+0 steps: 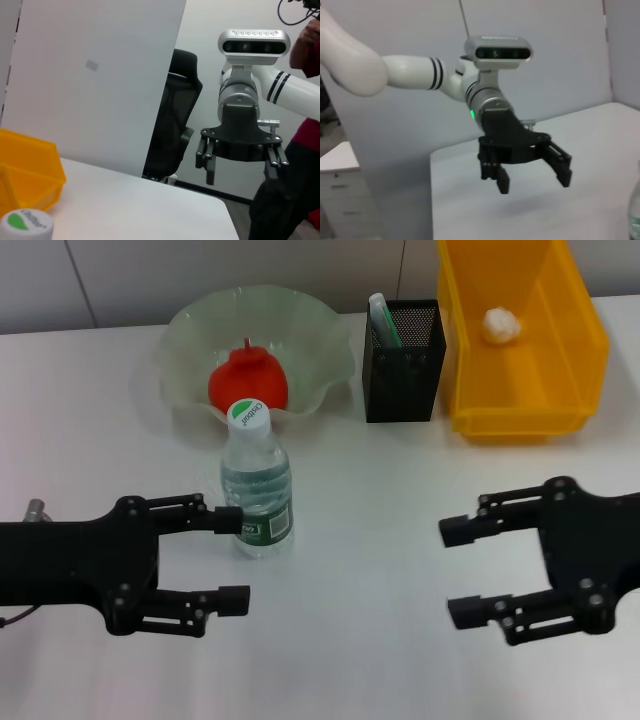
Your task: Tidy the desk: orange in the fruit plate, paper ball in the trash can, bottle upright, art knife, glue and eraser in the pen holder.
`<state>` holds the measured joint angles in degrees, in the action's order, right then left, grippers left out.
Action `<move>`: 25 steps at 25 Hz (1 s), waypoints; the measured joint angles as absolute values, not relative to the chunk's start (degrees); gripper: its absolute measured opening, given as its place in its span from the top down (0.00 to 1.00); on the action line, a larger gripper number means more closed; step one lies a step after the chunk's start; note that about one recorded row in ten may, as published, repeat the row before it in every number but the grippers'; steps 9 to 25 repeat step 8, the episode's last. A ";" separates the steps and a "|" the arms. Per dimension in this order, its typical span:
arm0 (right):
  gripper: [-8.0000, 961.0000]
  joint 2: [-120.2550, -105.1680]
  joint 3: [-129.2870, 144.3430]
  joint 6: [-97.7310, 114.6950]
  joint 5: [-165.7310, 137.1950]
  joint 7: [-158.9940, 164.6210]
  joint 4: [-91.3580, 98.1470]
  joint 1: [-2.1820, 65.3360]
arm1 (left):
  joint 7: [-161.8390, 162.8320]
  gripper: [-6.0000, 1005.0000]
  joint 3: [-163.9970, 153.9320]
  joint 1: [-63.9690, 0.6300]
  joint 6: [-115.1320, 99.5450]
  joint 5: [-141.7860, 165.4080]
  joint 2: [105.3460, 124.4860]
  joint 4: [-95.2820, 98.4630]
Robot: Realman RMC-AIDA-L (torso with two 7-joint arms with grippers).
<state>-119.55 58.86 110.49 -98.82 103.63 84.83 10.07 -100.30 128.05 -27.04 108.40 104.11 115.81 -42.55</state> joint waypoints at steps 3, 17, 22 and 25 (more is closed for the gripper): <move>0.27 -119.54 60.89 109.35 -98.89 103.39 84.57 10.52 | -99.67 0.16 128.16 -26.99 107.36 104.77 115.34 -42.50; 0.27 -119.53 62.76 107.38 -98.94 103.33 84.33 10.74 | -97.27 0.16 128.28 -26.82 104.50 106.81 114.82 -42.80; 0.27 -119.53 62.76 107.38 -98.94 103.33 84.33 10.74 | -97.27 0.16 128.28 -26.82 104.50 106.81 114.82 -42.80; 0.27 -119.53 62.76 107.38 -98.94 103.33 84.33 10.74 | -97.27 0.16 128.28 -26.82 104.50 106.81 114.82 -42.80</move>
